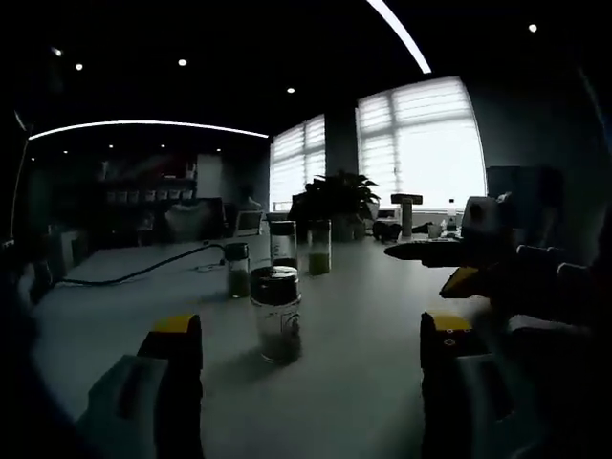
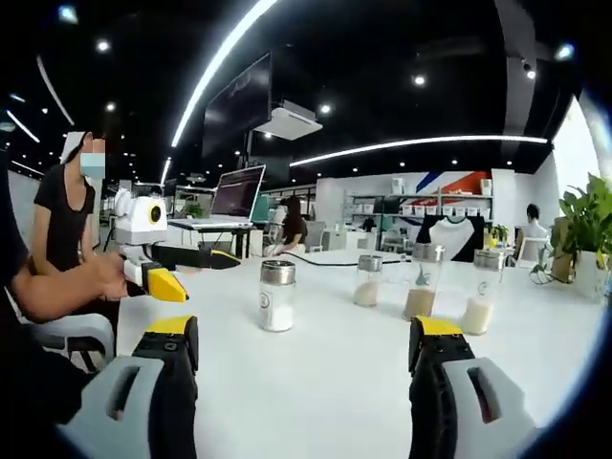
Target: Rotate the seasoning bottle until the label or dispensing opening points toward the visible target arrow and the bottle remains upright within the marked orientation range
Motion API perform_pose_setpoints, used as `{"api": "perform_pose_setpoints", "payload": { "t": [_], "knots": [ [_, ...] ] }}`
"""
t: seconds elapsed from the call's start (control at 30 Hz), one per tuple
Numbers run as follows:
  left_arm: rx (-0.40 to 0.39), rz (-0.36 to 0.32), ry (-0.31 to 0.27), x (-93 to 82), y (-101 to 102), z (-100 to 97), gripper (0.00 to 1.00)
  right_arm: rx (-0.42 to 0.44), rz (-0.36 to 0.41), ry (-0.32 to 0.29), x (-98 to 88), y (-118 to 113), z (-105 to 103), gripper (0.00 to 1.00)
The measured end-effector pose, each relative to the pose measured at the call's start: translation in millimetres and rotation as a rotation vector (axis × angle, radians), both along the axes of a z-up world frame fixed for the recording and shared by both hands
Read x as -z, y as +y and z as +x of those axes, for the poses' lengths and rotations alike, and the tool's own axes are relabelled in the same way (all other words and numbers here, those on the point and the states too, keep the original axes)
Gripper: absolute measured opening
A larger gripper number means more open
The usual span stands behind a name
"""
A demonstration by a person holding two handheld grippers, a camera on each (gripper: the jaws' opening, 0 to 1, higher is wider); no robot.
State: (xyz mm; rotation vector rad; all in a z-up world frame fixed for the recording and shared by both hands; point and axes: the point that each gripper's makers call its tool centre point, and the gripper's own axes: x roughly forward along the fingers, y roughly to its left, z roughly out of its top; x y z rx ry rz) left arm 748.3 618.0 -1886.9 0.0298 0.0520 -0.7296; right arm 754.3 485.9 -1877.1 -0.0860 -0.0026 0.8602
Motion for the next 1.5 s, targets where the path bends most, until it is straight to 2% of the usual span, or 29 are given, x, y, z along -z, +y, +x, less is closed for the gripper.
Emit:
{"api": "perform_pose_setpoints", "payload": {
  "t": [0.07,0.13,0.27,0.4,0.6,0.8,0.97,1.1,1.23,1.5],
  "knots": [
    [0.001,0.002,0.0,-0.8,0,-3.0,1.0,-0.006,0.016,0.036,-0.1,2,7,0.99],
    [0.003,-0.004,-0.004,-2.6,1,-6.4,1.0,-0.018,-0.004,0.05,2.8,5,11,0.99],
    [-0.008,-0.04,-0.023,-8.8,6,-8.7,1.0,-0.001,-0.043,0.031,3.6,9,24,0.97],
    [-0.021,-0.042,-0.025,-11.4,10,-9.4,1.0,0.019,-0.074,0.018,-0.7,13,38,0.94],
    [-0.031,-0.053,-0.012,-11.7,12,-11.8,1.0,0.014,-0.071,0.032,-9.1,21,59,0.9],
    [-0.025,-0.047,-0.014,-12.2,10,-15.3,1.0,0.033,-0.021,0.06,-13.9,27,79,0.8],
    [-0.02,-0.05,-0.014,-13.7,8,-17.8,1.0,0.116,0.05,0.065,-18.4,22,105,0.71],
    [-0.015,-0.049,-0.011,-13.8,4,-18.9,1.0,0.13,0.072,0.074,-18.0,26,118,0.67],
    [-0.009,-0.048,-0.011,-13.6,2,-20.0,1.0,0.144,0.052,0.057,-13.6,32,130,0.59],
    [0.009,-0.059,0.003,-13.3,-4,-23.2,1.0,0.133,-0.011,0.025,-8.8,47,152,0.54]
  ]
}}
